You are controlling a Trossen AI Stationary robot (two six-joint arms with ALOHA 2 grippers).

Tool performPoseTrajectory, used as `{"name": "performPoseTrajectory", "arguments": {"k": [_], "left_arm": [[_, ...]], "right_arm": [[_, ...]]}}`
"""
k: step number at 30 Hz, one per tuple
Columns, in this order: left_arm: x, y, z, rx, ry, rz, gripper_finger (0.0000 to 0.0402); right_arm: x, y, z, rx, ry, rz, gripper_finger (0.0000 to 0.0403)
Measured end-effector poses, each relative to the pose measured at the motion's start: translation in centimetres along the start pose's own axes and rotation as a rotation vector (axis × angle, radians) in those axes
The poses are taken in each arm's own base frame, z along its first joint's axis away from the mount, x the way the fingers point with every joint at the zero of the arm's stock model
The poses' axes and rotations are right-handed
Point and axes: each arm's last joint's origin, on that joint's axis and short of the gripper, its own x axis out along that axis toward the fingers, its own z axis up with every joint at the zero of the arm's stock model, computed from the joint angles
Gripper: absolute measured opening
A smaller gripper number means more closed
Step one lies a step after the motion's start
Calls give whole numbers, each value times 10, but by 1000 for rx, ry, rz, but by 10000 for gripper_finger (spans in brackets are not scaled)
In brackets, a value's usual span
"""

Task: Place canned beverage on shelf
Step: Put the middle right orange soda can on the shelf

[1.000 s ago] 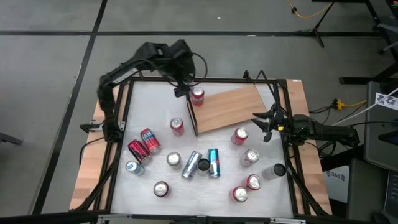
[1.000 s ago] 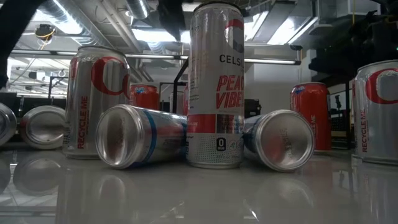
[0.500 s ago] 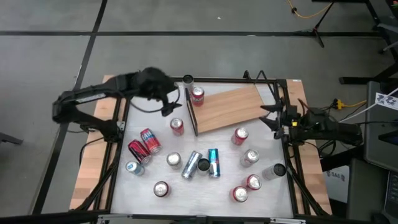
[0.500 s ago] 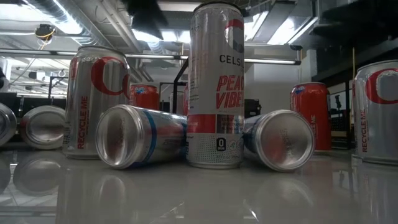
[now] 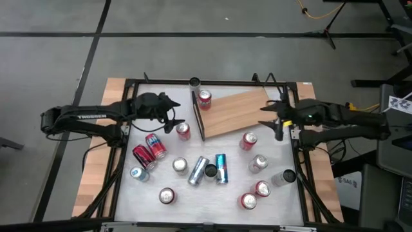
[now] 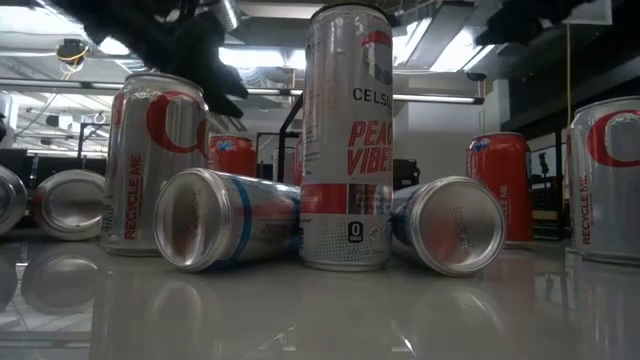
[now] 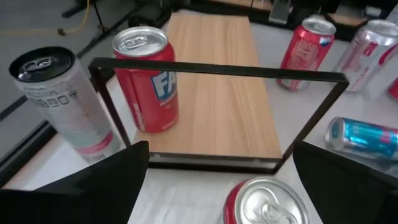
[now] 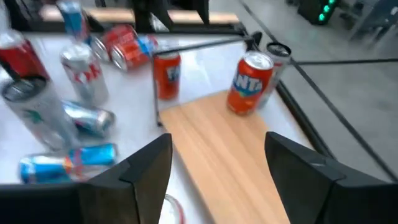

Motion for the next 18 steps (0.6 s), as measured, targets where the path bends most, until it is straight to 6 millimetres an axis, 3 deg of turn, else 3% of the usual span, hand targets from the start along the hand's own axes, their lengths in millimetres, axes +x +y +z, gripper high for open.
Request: {"name": "performPoseTrajectory", "arguments": {"k": [8,13,18], "left_arm": [[8,1,-17,-4,-116,-9,389],[8,1,-17,1,-136,-10,389],[8,1,-16,2,-143,-11,389]], "right_arm": [[29,3,30,-112,84,-30,248],[47,7,33,-152,141,-8,253],[64,14,28,-227,216,131,289]]}}
